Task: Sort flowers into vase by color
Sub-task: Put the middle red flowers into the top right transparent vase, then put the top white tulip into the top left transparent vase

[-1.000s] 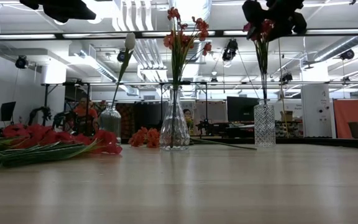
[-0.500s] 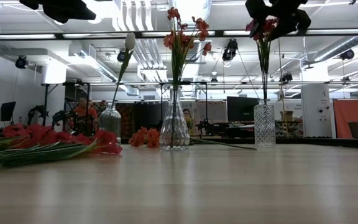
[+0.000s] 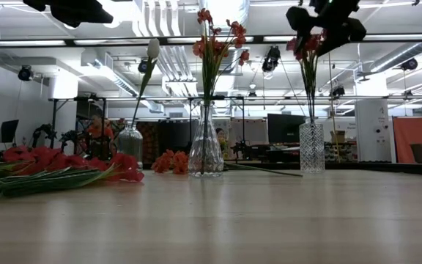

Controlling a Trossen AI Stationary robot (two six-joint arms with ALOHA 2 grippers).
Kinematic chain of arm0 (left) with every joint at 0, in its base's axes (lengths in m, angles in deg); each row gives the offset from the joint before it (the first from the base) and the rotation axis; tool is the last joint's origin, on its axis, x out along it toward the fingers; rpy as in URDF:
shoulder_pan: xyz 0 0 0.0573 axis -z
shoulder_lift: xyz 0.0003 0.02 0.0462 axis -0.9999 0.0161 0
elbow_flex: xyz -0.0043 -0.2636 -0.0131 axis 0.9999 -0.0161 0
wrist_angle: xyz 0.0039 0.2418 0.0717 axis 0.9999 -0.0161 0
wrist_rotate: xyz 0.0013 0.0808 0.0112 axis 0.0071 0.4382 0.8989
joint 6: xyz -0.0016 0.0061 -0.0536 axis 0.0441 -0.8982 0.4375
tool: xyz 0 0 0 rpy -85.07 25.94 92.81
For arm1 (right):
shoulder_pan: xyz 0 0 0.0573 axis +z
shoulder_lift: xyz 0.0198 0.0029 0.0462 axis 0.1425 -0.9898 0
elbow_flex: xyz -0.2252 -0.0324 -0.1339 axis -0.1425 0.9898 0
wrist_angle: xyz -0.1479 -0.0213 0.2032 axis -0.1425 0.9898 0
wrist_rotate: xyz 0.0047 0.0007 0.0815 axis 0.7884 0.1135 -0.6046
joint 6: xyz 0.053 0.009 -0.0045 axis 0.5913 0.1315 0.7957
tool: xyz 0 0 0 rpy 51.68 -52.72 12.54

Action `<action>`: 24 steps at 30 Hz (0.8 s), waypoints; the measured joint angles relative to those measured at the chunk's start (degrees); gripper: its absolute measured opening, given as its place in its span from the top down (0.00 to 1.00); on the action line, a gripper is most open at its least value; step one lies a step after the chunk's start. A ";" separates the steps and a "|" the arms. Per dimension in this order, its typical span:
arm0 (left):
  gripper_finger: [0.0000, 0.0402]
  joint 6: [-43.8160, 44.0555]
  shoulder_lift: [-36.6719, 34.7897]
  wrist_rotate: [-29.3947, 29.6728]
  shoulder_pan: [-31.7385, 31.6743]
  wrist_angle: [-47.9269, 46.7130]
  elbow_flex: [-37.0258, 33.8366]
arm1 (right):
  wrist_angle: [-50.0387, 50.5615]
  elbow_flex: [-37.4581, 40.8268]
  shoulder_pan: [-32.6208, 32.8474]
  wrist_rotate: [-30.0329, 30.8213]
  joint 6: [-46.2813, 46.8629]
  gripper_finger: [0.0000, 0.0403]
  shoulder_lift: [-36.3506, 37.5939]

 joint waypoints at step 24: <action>0.58 1.06 0.01 0.00 0.00 -0.02 0.00 | 16.67 -16.16 0.62 -1.29 2.20 0.17 -2.58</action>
